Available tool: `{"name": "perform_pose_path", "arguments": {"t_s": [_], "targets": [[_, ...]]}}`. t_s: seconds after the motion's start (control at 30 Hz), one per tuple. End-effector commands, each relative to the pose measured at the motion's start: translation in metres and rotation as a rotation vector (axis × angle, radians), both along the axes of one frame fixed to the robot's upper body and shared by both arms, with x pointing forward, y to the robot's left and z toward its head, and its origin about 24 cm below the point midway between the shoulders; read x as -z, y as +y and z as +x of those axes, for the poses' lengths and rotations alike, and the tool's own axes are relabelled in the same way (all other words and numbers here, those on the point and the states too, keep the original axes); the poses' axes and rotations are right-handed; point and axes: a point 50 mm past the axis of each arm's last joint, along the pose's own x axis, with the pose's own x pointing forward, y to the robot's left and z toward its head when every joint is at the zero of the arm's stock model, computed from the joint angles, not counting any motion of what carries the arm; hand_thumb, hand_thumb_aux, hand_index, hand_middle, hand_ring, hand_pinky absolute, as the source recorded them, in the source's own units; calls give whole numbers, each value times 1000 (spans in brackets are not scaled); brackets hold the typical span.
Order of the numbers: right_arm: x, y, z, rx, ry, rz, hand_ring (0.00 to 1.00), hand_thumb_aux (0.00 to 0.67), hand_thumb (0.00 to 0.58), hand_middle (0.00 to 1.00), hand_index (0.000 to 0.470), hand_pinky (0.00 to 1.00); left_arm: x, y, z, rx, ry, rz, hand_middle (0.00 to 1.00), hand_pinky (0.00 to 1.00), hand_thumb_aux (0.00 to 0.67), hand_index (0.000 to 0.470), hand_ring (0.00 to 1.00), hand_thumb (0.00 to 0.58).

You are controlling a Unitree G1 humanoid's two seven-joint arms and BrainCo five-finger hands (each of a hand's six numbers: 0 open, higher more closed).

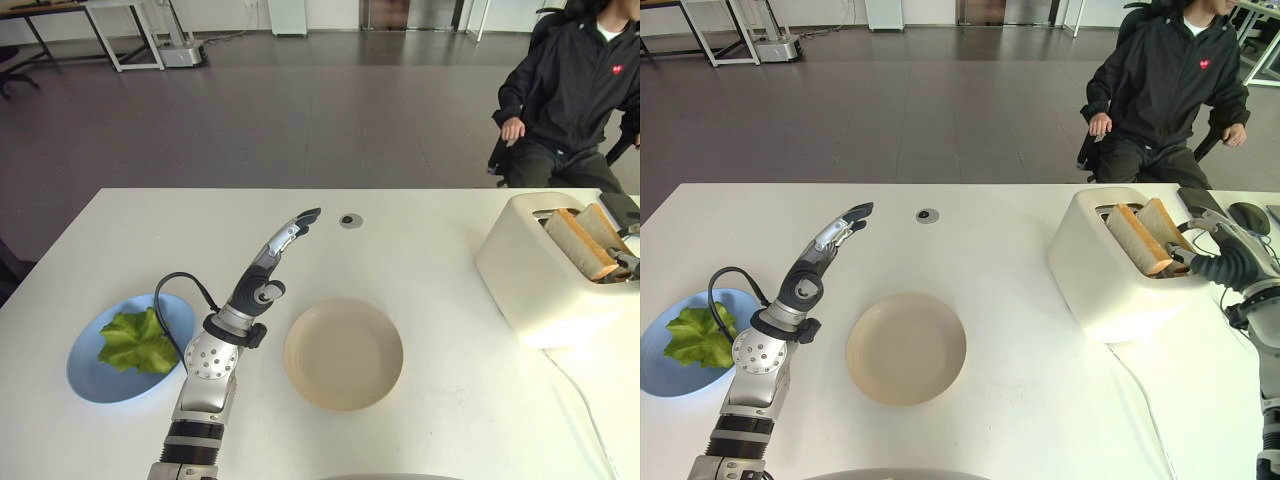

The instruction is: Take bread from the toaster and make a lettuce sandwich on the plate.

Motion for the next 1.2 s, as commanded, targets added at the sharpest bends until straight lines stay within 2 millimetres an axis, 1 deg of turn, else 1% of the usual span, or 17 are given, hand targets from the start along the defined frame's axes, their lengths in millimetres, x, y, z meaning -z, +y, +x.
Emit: {"name": "perform_pose_path", "arguments": {"t_s": [0.03,0.13,0.2,0.27,0.4,0.47,0.53,0.6,0.77,0.83,0.87,0.97,1.07,1.13,1.2], "targets": [[3,7,4,-22,0,17,0,670,580,0,470,0,1,1,-1,-6,6,10,0,0,0,0,0,0],[0,13,6,-58,-18,43,0,670,580,0,470,0,1,1,-1,-9,4,17,0,0,0,0,0,0],[-1,14,5,-62,-24,59,0,670,580,0,470,0,1,2,-1,-11,4,20,0,0,0,0,0,0],[-9,11,5,-50,-65,80,0,670,580,0,470,0,1,2,-1,-14,2,22,0,0,0,0,0,0],[-40,7,0,-43,-205,120,0,670,580,0,470,0,0,3,-1,-20,-3,26,0,0,0,0,0,0],[-62,7,-5,-49,-296,126,0,670,580,0,470,0,-1,4,-1,-23,-9,29,0,0,0,0,0,0],[-86,9,-12,-60,-391,112,0,670,580,0,470,0,-3,6,-1,-32,-18,35,0,0,0,0,0,0],[-100,17,-16,-103,-430,109,0,670,580,0,470,0,-6,10,-2,-46,-30,43,0,0,0,0,0,0],[-106,52,-13,-312,-389,162,0,670,580,0,470,0,-16,23,-3,-96,-69,58,0,0,0,0,0,0],[-111,74,-12,-433,-378,191,0,670,580,0,470,0,-21,27,-4,-114,-84,65,0,0,0,0,0,0],[-109,92,-9,-526,-340,217,0,670,580,0,470,0,-22,29,-5,-120,-91,69,0,0,0,0,0,0],[-97,136,-2,-745,-210,256,0,670,580,0,470,0,-26,34,-6,-138,-107,84,0,0,0,0,0,0],[-78,178,1,-941,-66,282,0,670,580,0,470,0,-31,37,-10,-147,-135,116,0,0,0,0,0,0],[-64,200,1,-1032,11,284,0,670,580,0,470,0,-36,41,-13,-151,-150,144,0,0,0,0,0,0],[-43,221,5,-1082,71,270,0,670,580,0,470,0,-36,49,-20,-142,-143,247,0,0,0,0,0,0]]}}
